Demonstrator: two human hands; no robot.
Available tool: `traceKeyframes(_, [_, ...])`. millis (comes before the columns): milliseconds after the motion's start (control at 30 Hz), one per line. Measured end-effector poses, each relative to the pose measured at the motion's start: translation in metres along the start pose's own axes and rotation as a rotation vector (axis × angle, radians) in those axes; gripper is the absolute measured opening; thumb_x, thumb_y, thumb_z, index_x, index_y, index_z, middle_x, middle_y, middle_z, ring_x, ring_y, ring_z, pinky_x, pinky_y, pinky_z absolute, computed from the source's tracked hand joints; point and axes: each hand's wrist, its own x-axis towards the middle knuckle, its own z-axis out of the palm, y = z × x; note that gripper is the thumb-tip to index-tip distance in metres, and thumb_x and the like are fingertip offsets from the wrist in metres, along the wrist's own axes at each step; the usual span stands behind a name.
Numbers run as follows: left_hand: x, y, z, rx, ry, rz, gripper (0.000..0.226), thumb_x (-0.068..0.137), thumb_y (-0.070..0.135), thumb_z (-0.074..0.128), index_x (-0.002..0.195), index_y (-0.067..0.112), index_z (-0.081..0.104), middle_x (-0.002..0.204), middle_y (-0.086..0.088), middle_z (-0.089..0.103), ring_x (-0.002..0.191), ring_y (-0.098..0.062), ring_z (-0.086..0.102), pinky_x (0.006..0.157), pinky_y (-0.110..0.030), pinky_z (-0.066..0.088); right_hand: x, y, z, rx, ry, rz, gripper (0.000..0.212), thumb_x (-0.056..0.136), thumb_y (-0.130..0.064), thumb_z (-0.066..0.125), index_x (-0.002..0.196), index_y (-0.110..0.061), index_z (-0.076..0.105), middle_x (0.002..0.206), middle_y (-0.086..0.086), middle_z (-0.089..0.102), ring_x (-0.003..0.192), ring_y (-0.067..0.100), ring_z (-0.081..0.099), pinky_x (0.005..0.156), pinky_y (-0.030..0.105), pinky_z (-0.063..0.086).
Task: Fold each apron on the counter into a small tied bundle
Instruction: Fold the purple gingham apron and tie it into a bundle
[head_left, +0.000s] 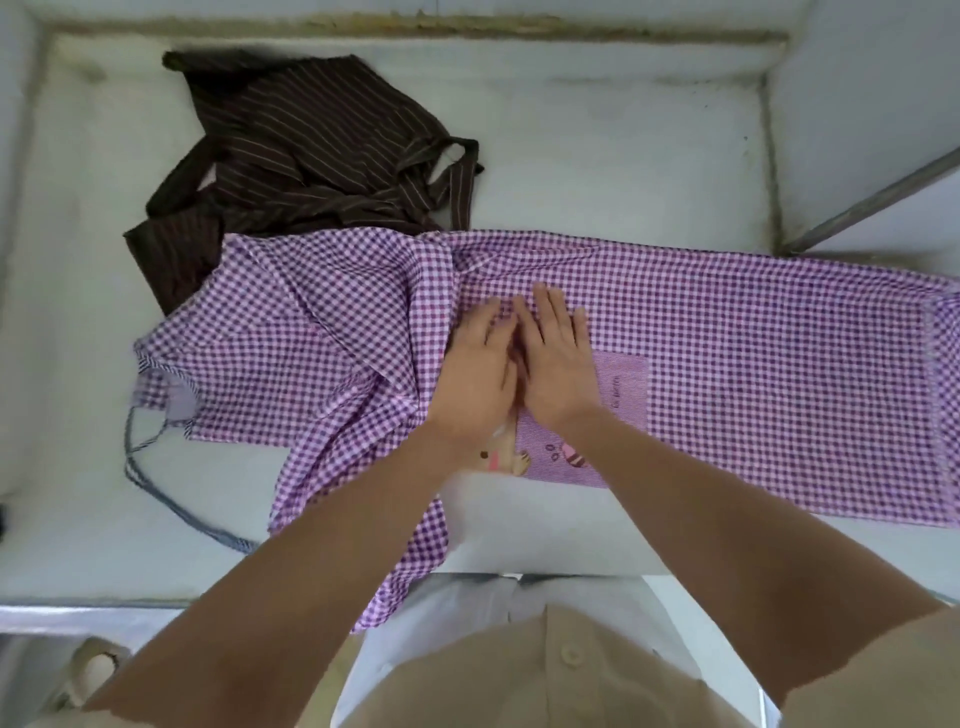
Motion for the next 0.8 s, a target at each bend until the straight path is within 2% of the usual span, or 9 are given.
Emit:
traceKeyframes(100, [-0.017, -0.011, -0.031, -0.136, 0.15, 0.177, 0.035, 0.089, 0.013, 0.048, 0.119, 0.01, 0.064, 0.127, -0.009, 0.055, 0.115, -0.023, 0.051, 0.102, -0.035, 0.042, 0.004, -0.006, -0.001, 0.045, 0.03, 0.035, 0.059, 0.1, -0.03, 0.034, 0.156, -0.02, 0.016, 0.164, 0.007, 0.006, 0.152, 0.023, 0.0, 0.122, 0.042, -0.004])
traceKeyframes(167, [-0.025, -0.025, -0.048, -0.078, 0.349, 0.157, 0.027, 0.087, 0.016, 0.048, 0.106, 0.012, 0.067, 0.11, -0.007, 0.058, 0.101, -0.022, 0.052, 0.088, -0.036, 0.042, 0.006, -0.011, -0.008, 0.114, 0.101, 0.076, 0.052, 0.096, -0.026, 0.044, 0.147, -0.017, 0.038, 0.157, 0.009, 0.029, 0.147, 0.027, 0.021, 0.121, 0.044, 0.011])
traceKeyframes(267, [-0.035, -0.058, -0.063, 0.008, 0.553, -0.194, 0.024, 0.087, 0.017, 0.048, 0.106, 0.014, 0.063, 0.109, -0.009, 0.057, 0.103, -0.026, 0.049, 0.089, -0.039, 0.036, 0.005, -0.028, -0.016, 0.275, 0.228, 0.106, 0.03, 0.092, -0.022, 0.048, 0.116, -0.012, 0.062, 0.12, 0.007, 0.056, 0.116, 0.027, 0.049, 0.103, 0.041, 0.036])
traceKeyframes(367, [-0.06, -0.104, -0.068, 0.036, 0.607, -0.548, 0.032, 0.088, 0.018, 0.044, 0.117, 0.011, 0.055, 0.122, -0.012, 0.053, 0.114, -0.031, 0.048, 0.097, -0.045, 0.035, -0.002, -0.055, -0.016, 0.303, 0.208, 0.006, 0.043, 0.092, -0.03, 0.038, 0.124, -0.011, 0.058, 0.126, 0.008, 0.055, 0.119, 0.028, 0.05, 0.102, 0.046, 0.04])
traceKeyframes(467, [-0.086, -0.14, -0.066, 0.048, 0.388, -0.651, 0.05, 0.097, 0.023, 0.039, 0.145, 0.01, 0.036, 0.153, -0.014, 0.032, 0.142, -0.032, 0.027, 0.116, -0.05, 0.019, -0.017, -0.068, 0.002, 0.121, -0.027, -0.046, 0.069, 0.094, -0.043, 0.012, 0.155, -0.013, 0.017, 0.162, 0.012, 0.015, 0.15, 0.028, 0.012, 0.122, 0.047, 0.011])
traceKeyframes(533, [-0.1, -0.154, -0.054, 0.085, 0.115, -0.611, 0.061, 0.102, 0.039, 0.031, 0.156, 0.017, 0.012, 0.164, -0.007, 0.005, 0.151, -0.027, 0.001, 0.121, -0.046, 0.001, -0.03, -0.06, 0.017, -0.082, -0.141, -0.108, 0.072, 0.088, -0.048, -0.01, 0.152, -0.016, -0.016, 0.163, 0.01, -0.014, 0.15, 0.026, -0.016, 0.122, 0.046, -0.006])
traceKeyframes(567, [-0.105, -0.158, -0.048, 0.11, 0.015, -0.594, 0.063, 0.102, 0.046, 0.026, 0.156, 0.022, 0.003, 0.164, -0.005, -0.005, 0.151, -0.025, -0.007, 0.122, -0.046, -0.004, -0.035, -0.055, 0.021, -0.131, -0.144, -0.138, 0.069, 0.087, -0.048, -0.014, 0.148, -0.018, -0.023, 0.162, 0.009, -0.02, 0.148, 0.026, -0.021, 0.122, 0.046, -0.007])
traceKeyframes(667, [-0.12, -0.155, -0.027, 0.212, -0.085, -0.592, 0.066, 0.1, 0.053, 0.016, 0.155, 0.027, -0.01, 0.162, -0.006, -0.019, 0.149, -0.025, -0.018, 0.119, -0.045, -0.014, -0.042, -0.039, 0.025, -0.174, -0.09, -0.197, 0.063, 0.093, -0.049, -0.011, 0.148, -0.019, -0.023, 0.162, 0.009, -0.019, 0.148, 0.026, -0.02, 0.123, 0.046, -0.003])
traceKeyframes(800, [-0.14, -0.139, -0.008, 0.235, 0.002, -0.632, 0.069, 0.094, 0.059, 0.002, 0.155, 0.027, -0.009, 0.162, -0.007, -0.017, 0.148, -0.026, -0.019, 0.118, -0.045, -0.017, -0.044, -0.027, 0.027, -0.203, -0.028, -0.274, 0.062, 0.098, -0.048, -0.003, 0.152, -0.018, -0.009, 0.164, 0.011, -0.006, 0.151, 0.028, -0.008, 0.123, 0.047, 0.002])
